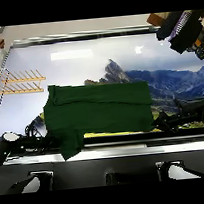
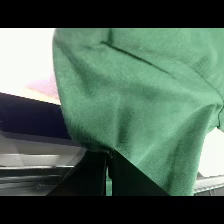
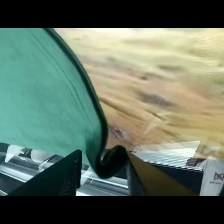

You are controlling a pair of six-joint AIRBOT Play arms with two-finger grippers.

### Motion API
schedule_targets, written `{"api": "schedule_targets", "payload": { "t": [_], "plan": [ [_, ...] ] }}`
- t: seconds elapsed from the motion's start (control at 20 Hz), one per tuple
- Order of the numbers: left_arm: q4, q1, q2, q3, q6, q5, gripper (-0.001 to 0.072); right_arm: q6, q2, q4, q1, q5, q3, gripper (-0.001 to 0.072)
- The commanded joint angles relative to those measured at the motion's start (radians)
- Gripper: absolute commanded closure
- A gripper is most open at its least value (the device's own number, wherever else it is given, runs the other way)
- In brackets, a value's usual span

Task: Fold the clothes and pants, and hang the long-sleeved shirts on hangers.

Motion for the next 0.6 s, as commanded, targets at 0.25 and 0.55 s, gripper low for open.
{"api": "schedule_targets", "payload": {
  "t": [0.25, 0.55],
  "plan": [
    [0.009, 0.001, 0.016, 0.032, 0.001, -0.046, 0.0688, -0.045, 0.016, 0.017, 0.000, -0.098, -0.001, 0.0682],
    [0.150, 0.001, 0.198, 0.182, -0.080, -0.255, 0.0690, 0.014, 0.184, 0.017, 0.000, -0.299, 0.000, 0.0685]
  ]
}}
